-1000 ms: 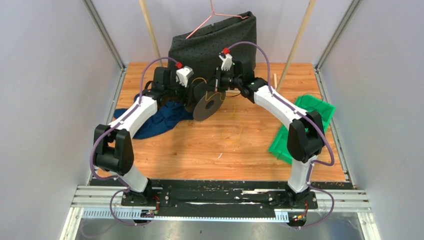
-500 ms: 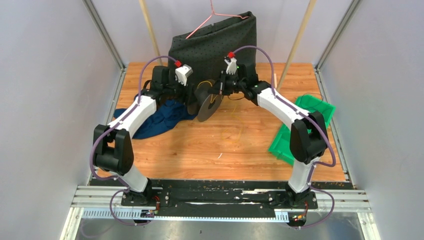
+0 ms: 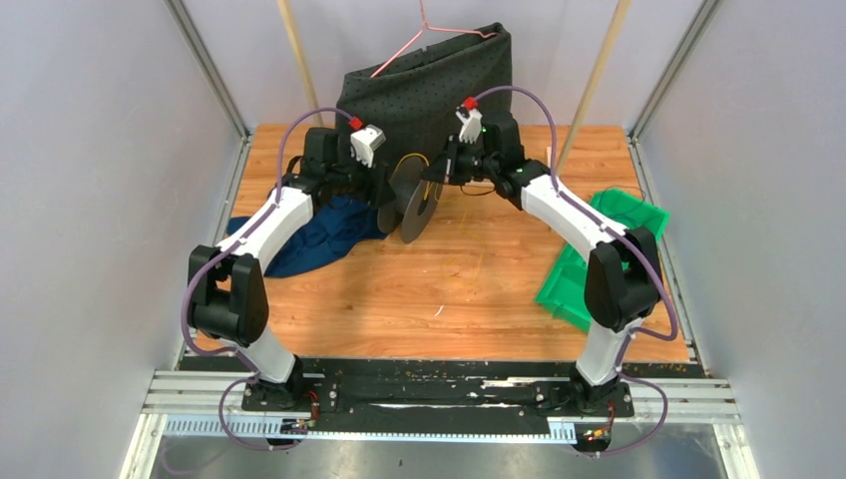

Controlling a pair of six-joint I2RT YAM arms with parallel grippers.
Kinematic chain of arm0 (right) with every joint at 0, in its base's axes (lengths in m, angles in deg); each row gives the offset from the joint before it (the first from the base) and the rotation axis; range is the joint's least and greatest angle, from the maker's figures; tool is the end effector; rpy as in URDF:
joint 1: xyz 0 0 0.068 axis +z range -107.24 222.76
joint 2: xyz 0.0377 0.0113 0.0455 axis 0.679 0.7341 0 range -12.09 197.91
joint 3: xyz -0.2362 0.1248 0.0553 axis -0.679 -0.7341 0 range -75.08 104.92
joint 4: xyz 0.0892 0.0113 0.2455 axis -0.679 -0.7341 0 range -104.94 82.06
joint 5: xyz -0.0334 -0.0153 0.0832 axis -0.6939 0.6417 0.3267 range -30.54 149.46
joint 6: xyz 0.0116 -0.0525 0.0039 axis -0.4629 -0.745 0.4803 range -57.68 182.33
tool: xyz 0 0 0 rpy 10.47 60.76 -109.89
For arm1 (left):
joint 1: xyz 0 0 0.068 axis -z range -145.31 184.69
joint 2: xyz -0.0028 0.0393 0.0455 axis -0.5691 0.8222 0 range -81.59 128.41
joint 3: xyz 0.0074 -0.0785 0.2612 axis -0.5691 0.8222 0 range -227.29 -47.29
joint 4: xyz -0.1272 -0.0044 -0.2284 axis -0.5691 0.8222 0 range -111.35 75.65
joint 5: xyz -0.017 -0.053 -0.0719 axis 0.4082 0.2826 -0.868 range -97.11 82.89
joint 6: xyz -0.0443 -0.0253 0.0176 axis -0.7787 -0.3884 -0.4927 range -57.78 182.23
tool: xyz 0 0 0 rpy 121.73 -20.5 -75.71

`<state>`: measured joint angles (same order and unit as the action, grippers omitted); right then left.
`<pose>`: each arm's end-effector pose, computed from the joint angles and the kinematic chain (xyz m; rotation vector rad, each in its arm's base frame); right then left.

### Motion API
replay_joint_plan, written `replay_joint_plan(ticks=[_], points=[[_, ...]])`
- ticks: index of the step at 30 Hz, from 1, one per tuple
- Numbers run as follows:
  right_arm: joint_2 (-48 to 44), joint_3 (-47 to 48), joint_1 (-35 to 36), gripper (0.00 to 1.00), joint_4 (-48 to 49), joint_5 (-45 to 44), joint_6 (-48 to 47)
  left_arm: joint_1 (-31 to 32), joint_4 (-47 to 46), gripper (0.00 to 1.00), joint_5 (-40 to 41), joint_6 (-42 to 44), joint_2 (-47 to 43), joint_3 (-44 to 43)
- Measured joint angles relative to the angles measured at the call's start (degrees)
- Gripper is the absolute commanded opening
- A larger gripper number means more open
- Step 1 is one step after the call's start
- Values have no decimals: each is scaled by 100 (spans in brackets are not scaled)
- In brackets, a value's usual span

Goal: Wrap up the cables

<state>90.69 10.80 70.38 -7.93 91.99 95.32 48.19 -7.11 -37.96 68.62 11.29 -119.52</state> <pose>0.3719 0.2163 0.3270 -0.3330 1.9867 1.2330 0.3551 -0.1040 0.2871 0.6706 2.0468 -0.6558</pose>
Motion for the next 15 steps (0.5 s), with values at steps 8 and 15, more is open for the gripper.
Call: replay_joint_plan(ticks=[8, 15], points=[[-706, 35, 0, 1, -37, -22, -164, -9, 9, 64, -59, -83, 50, 0], [-894, -402, 0, 1, -11, -68, -262, -20, 20, 65, -125, -101, 50, 0]])
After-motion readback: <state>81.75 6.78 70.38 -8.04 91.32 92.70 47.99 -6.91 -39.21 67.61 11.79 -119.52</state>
